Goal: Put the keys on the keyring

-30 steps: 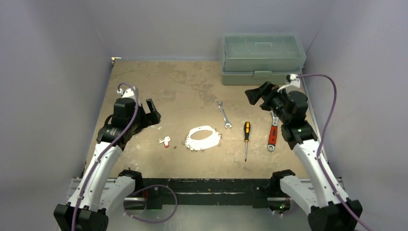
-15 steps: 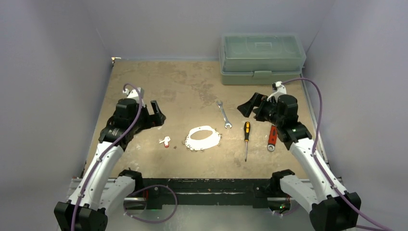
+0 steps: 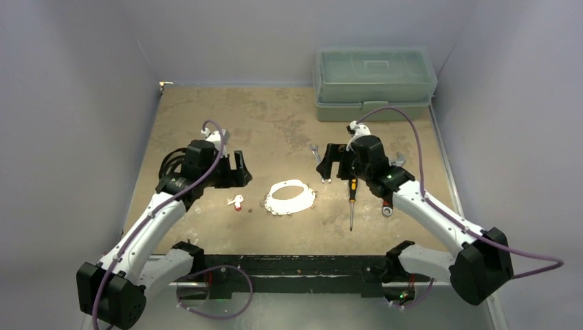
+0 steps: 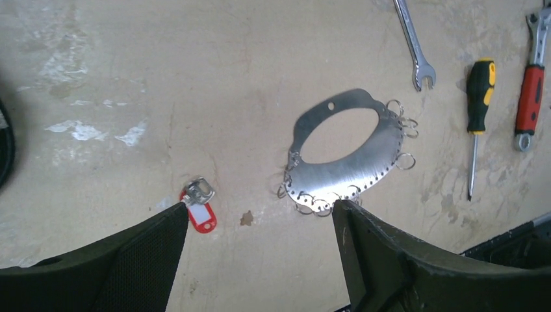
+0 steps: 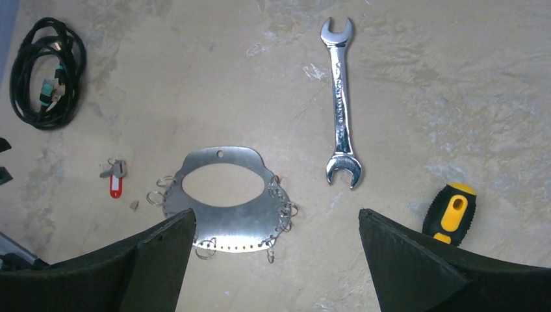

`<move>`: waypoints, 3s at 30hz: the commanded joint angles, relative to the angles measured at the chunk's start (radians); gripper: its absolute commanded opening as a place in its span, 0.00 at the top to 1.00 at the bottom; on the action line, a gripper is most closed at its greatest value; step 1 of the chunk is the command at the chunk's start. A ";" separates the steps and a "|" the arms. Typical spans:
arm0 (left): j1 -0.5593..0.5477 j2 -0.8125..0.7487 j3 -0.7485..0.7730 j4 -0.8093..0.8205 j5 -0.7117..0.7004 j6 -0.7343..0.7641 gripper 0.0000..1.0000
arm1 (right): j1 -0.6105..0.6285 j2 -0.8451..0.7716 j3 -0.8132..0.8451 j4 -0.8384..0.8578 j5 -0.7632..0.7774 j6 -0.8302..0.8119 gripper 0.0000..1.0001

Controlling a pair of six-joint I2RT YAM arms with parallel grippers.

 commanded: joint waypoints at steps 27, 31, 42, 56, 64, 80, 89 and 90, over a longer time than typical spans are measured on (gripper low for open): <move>-0.359 0.045 -0.021 0.085 -0.256 0.105 0.48 | 0.136 0.310 0.178 0.010 0.005 0.042 0.16; -0.358 0.031 -0.034 0.113 -0.229 0.085 0.50 | 0.152 0.349 0.159 0.051 -0.013 0.079 0.25; -0.378 0.033 -0.032 0.075 -0.298 0.086 0.59 | 0.165 0.447 0.161 0.072 0.003 0.078 0.44; -0.388 0.005 -0.036 0.076 -0.379 0.089 0.62 | 0.168 0.505 0.167 0.073 0.057 0.061 0.49; -0.390 -0.003 -0.035 0.072 -0.385 0.085 0.62 | 0.170 0.515 0.162 0.075 0.073 0.058 0.50; -0.391 -0.006 -0.036 0.072 -0.386 0.086 0.64 | 0.176 0.527 0.157 0.082 0.085 0.055 0.55; -0.395 -0.008 -0.033 0.066 -0.394 0.082 0.64 | 0.179 0.542 0.162 0.084 0.091 0.056 0.61; -0.396 -0.007 -0.034 0.066 -0.394 0.083 0.64 | 0.180 0.545 0.162 0.084 0.091 0.056 0.62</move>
